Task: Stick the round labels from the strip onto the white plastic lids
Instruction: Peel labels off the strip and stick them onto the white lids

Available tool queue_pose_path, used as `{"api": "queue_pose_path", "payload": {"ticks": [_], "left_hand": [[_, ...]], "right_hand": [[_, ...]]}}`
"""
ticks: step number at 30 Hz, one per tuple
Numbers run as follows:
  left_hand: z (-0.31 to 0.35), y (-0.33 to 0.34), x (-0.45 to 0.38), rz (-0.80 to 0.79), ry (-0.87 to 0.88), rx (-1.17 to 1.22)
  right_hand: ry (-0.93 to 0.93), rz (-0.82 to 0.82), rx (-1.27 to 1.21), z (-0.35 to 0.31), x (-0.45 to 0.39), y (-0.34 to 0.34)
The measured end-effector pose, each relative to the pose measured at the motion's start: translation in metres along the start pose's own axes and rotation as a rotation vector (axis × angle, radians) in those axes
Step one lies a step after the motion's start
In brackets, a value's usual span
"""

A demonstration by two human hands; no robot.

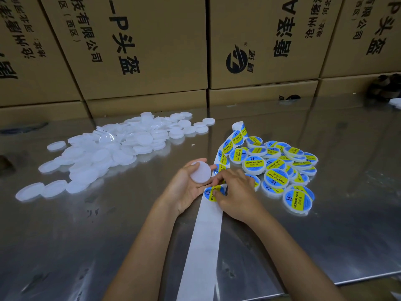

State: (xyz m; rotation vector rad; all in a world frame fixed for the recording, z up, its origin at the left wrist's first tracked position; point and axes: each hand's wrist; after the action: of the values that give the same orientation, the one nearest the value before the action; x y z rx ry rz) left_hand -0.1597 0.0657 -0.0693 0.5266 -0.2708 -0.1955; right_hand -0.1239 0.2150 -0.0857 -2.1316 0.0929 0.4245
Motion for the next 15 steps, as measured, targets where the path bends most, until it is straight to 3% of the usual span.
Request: {"api": "queue_pose_path", "payload": {"ticks": [7,12,15], "left_hand": [[-0.0035,0.0002,0.0,-0.008,0.05,-0.137],[-0.0043,0.0043,-0.0003,0.008,0.078,-0.179],[-0.0054,0.0027,-0.002,0.01,0.098,-0.221]], "right_hand": [[-0.013,0.013,-0.034,0.0002,0.0009,0.0011],[-0.042,0.116,0.221,0.0061,0.0016,-0.0005],[-0.083,0.123,0.232,0.0061,0.0013,-0.0024]]}}
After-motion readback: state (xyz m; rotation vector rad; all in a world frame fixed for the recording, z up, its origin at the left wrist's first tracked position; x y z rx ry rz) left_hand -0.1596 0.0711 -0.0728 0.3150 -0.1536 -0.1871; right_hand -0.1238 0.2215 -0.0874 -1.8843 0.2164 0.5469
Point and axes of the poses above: each hand's wrist, its own x-axis away from the middle knuckle, its own y-axis out of the palm, z = x × y, and after that the axes turned 3 degrees about x, right-handed
